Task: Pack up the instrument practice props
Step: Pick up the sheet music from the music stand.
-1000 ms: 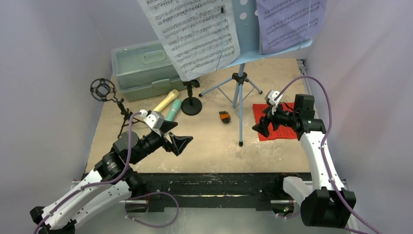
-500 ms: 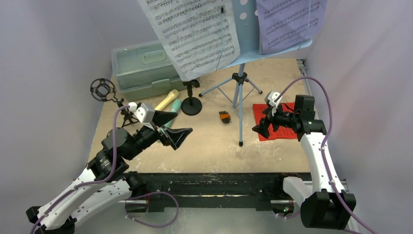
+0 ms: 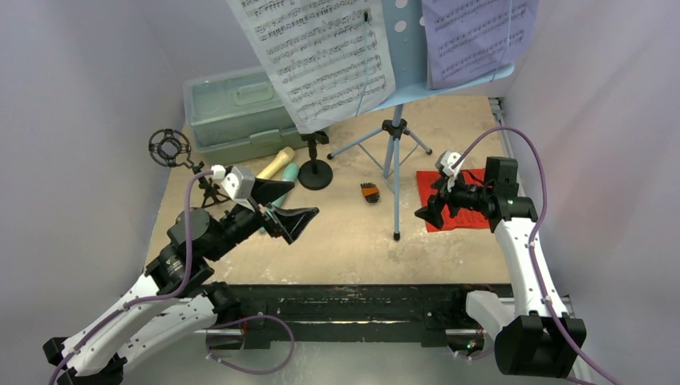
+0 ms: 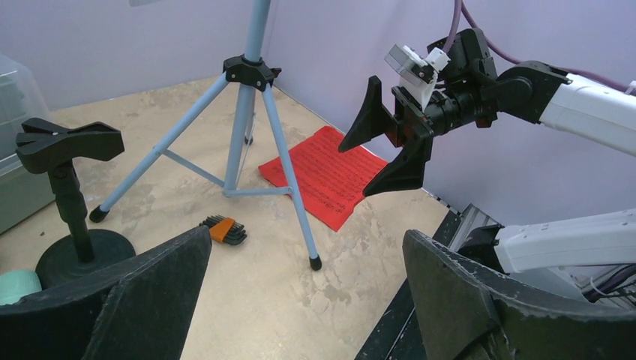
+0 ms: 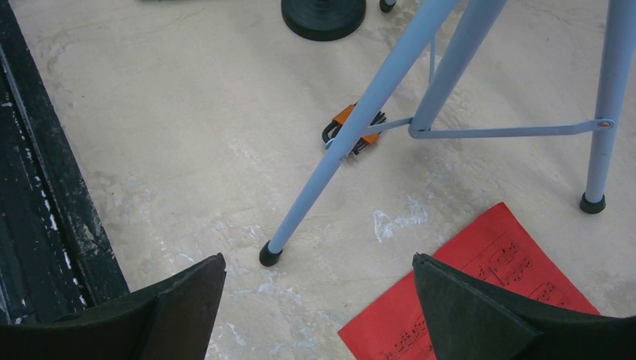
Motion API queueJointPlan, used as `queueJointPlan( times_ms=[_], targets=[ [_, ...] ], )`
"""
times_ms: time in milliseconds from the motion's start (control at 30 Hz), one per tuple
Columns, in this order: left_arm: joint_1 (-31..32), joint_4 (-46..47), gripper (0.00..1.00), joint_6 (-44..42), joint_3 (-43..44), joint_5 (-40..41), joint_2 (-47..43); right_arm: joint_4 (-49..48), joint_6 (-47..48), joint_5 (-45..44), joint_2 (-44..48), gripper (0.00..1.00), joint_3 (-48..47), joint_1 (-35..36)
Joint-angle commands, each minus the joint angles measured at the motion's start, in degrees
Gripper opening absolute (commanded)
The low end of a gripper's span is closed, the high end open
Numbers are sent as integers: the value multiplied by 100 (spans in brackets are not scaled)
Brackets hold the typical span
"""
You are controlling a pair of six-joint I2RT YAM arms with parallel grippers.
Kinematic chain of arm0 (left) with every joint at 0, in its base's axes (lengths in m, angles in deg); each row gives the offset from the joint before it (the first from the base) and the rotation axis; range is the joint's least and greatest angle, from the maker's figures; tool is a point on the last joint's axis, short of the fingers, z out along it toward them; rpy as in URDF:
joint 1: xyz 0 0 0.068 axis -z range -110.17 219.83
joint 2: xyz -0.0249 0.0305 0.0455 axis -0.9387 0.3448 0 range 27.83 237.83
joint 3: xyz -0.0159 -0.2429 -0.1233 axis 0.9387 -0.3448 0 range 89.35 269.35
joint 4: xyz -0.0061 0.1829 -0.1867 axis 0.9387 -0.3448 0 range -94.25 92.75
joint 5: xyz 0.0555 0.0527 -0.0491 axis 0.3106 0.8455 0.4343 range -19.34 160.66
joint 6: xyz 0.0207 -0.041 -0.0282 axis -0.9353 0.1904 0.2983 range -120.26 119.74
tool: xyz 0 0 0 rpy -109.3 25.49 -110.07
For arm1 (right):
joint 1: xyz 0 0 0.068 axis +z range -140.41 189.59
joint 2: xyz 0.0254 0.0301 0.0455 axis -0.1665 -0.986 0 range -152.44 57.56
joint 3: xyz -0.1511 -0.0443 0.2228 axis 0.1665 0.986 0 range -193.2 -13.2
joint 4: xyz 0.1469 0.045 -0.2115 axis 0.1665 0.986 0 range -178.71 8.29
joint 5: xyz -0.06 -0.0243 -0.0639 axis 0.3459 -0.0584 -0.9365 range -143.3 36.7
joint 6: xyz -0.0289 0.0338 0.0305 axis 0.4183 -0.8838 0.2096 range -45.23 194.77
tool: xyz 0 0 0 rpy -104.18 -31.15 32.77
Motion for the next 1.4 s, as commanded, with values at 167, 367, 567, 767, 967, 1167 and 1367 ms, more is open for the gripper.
queueJointPlan(
  times_ms=[167,367,567,767,967,1167,1367],
  targets=[
    [-33,356,100,189,292,-90,-55,52,108,157,64,99,-58,-23],
    [-32,336,100,188,341,-65,-8,61,117,157,55,99,-58,-23],
    [-32,329,100,180,412,-68,104,76,134,157,32,99,-67,-23],
    [-37,264,100,115,506,-10,240,91,150,140,30,99,-67,-19],
    [-30,255,100,83,521,61,331,130,191,81,30,99,-76,-22],
    [-37,287,100,87,602,139,418,145,206,4,5,99,-67,-23],
    [-34,496,100,233,997,530,691,236,266,70,-66,99,-119,-23]
  ],
)
